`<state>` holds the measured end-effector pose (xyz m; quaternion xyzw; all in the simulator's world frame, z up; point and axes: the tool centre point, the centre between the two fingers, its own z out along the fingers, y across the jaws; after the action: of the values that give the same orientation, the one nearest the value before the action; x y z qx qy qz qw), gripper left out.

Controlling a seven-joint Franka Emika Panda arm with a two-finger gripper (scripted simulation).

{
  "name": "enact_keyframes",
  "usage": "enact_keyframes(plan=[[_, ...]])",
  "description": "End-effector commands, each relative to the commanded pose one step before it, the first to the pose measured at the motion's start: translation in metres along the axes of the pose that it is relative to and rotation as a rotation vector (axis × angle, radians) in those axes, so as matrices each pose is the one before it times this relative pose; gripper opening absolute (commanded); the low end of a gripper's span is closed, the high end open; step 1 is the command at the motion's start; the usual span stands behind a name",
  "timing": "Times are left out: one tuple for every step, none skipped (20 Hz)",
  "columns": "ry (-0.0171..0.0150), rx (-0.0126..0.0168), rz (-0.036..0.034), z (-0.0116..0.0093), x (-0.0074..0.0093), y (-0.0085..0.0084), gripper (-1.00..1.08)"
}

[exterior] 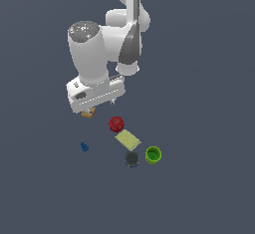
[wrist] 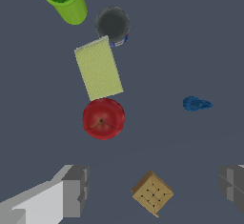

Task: Pick up a designated object from a clutter of objects.

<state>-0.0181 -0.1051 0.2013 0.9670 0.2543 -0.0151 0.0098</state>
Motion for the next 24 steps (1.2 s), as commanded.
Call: enact_keyframes(plan=[[-0.00097, -0.00181, -0.05093, 0.01014, -0.00887, 0.00683, 1.00], [-0.00037, -0.00047, -0.01983, 0.00398, -0.00368, 0.00235, 1.00], [-0.00032, -0.00041, -0.01986, 0.00397, -0.00375, 0.00219, 1.00], [-0.00028, -0.00035, -0.01989, 0.00395, -0.00381, 0.00204, 1.00], [-0.00023, -0.00030, -0.01991, 0.00393, -0.00387, 0.00188, 1.00], [-0.00018, -0.00025, -0.01995, 0.00391, -0.00391, 0.00172, 1.00], [-0.00012, -0.00020, -0.01996, 0.00389, -0.00396, 0.00157, 1.00], [-0.00006, -0.00015, -0.02000, 0.00386, -0.00399, 0.00141, 1.00], [0.00000, -0.00011, -0.02004, 0.00384, -0.00402, 0.00124, 1.00], [0.00007, -0.00008, -0.02005, 0.00382, -0.00405, 0.00109, 1.00], [0.00013, -0.00004, -0.02008, 0.00379, -0.00406, 0.00092, 1.00], [0.00021, -0.00001, -0.02010, 0.00377, -0.00408, 0.00076, 1.00], [0.00028, 0.00001, -0.02013, 0.00374, -0.00408, 0.00060, 1.00], [0.00035, 0.00003, -0.02014, 0.00371, -0.00408, 0.00044, 1.00], [0.00043, 0.00005, -0.02016, 0.00369, -0.00408, 0.00028, 1.00], [0.00051, 0.00006, -0.02017, 0.00366, -0.00407, 0.00013, 1.00], [0.00059, 0.00006, -0.02021, 0.00363, -0.00404, -0.00003, 1.00], [0.00067, 0.00006, -0.02022, 0.00360, -0.00402, -0.00019, 1.00], [0.00075, 0.00006, -0.02022, 0.00357, -0.00399, -0.00034, 1.00], [0.00083, 0.00005, -0.02025, 0.00354, -0.00395, -0.00049, 1.00], [0.00092, 0.00003, -0.02027, 0.00350, -0.00391, -0.00064, 1.00], [0.00100, 0.00002, -0.02027, 0.00347, -0.00386, -0.00079, 1.00], [0.00108, -0.00001, -0.02027, 0.00344, -0.00382, -0.00093, 1.00], [0.00117, -0.00004, -0.02030, 0.00340, -0.00375, -0.00107, 1.00]])
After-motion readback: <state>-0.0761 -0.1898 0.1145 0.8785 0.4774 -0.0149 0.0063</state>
